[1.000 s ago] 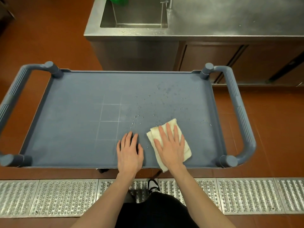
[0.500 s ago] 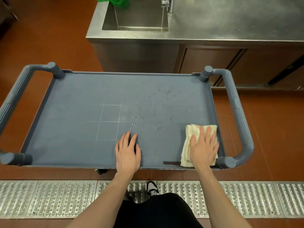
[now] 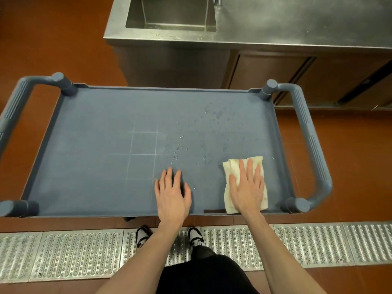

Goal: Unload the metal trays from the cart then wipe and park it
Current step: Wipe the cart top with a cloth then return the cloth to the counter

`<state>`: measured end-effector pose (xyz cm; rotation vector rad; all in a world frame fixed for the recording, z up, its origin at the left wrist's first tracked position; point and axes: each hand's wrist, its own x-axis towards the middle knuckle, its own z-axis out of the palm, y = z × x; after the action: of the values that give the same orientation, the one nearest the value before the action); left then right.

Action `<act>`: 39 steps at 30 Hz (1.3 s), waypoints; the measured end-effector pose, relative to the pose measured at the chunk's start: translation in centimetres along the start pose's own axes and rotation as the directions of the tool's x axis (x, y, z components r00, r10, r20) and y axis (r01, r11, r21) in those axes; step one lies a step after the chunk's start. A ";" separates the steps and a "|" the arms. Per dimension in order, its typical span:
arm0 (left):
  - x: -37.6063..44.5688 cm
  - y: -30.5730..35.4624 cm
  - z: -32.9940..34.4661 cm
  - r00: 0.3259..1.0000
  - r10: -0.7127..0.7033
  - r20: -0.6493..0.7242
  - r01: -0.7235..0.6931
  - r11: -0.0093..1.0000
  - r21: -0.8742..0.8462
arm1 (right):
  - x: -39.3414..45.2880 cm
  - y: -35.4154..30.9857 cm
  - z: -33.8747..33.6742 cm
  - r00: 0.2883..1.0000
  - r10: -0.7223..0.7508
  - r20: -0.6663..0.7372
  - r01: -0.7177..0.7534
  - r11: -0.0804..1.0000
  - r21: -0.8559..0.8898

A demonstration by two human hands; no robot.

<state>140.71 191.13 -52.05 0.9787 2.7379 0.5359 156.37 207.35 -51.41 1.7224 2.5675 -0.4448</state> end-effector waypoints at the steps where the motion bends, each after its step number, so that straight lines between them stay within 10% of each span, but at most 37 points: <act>1: 0.0 0.1 -0.1 1.000 0.002 0.000 -0.002 1.000 0.001 | -0.6 -1.0 0.4 1.000 -0.032 0.002 0.032 0.999 -0.004; 12: 1.0 -2.2 -1.8 0.989 0.106 0.100 -0.095 0.989 -0.110 | -4.5 -11.9 3.7 0.999 -0.032 0.009 0.032 0.999 0.011; 24: 5.6 -20.0 -8.8 0.952 0.293 0.085 -0.297 0.954 0.036 | -4.3 -12.8 4.0 1.000 0.014 0.001 -0.014 1.000 -0.005; 39: 5.7 -19.8 -9.0 0.957 0.272 0.104 -0.262 0.960 -0.097 | -8.8 -28.0 9.0 0.972 -0.229 0.045 0.229 0.973 0.009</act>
<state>122.37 178.15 -51.92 1.3250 2.4758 0.6074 133.09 187.38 -52.25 1.4038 2.7449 -0.4889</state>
